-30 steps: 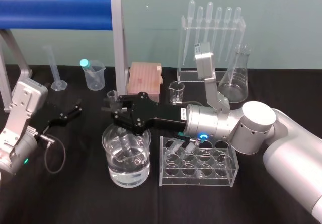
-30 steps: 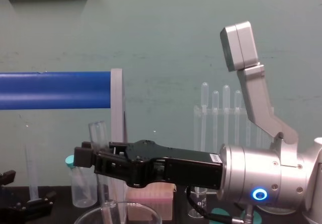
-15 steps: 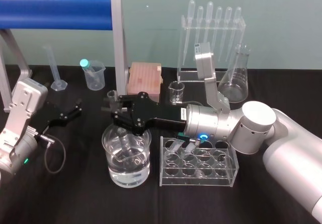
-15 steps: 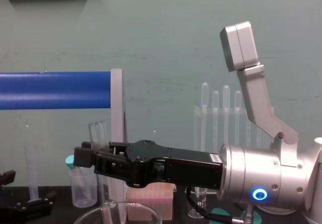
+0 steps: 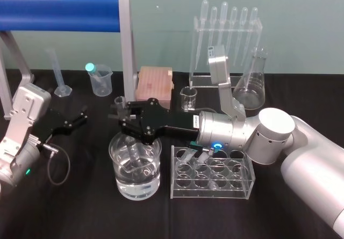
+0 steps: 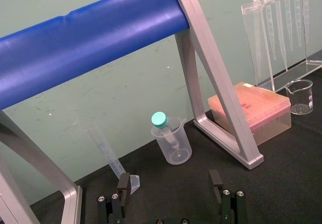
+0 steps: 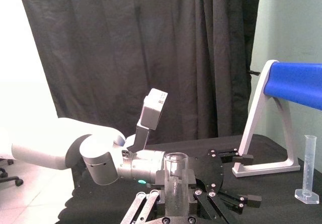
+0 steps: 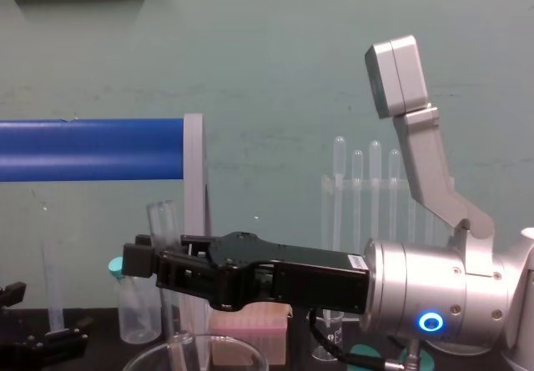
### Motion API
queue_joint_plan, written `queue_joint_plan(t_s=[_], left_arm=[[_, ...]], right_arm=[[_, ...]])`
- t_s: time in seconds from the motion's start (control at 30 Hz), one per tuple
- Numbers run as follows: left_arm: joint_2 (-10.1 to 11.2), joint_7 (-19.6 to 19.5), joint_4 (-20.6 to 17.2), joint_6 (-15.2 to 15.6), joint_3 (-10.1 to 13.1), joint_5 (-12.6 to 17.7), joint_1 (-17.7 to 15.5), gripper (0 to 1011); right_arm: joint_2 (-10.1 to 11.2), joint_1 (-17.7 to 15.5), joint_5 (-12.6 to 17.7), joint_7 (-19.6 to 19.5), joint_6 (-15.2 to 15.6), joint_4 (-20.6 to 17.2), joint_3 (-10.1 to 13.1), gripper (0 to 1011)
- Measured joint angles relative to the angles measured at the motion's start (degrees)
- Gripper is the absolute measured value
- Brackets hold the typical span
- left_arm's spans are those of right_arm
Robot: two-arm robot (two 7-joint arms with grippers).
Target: Hold the test tube with one hand and immerse one end into the beaker, then return it to the test tube rack.
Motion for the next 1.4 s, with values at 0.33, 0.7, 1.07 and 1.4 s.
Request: queue_joint_plan(t_s=[0.33, 0.7, 1.07, 1.4], left_arm=[[0.0, 0.0, 0.0, 0.0, 0.0, 0.0, 0.0, 1000], [0.0, 0.0, 0.0, 0.0, 0.0, 0.0, 0.0, 1000], [0.0, 0.0, 0.0, 0.0, 0.0, 0.0, 0.0, 1000], [0.0, 0.0, 0.0, 0.0, 0.0, 0.0, 0.0, 1000]], right_arm=[[0.0, 0.0, 0.0, 0.0, 0.0, 0.0, 0.0, 224], [0.0, 0.0, 0.0, 0.0, 0.0, 0.0, 0.0, 224], [0.0, 0.0, 0.0, 0.0, 0.0, 0.0, 0.0, 224], [0.0, 0.0, 0.0, 0.0, 0.0, 0.0, 0.0, 224]])
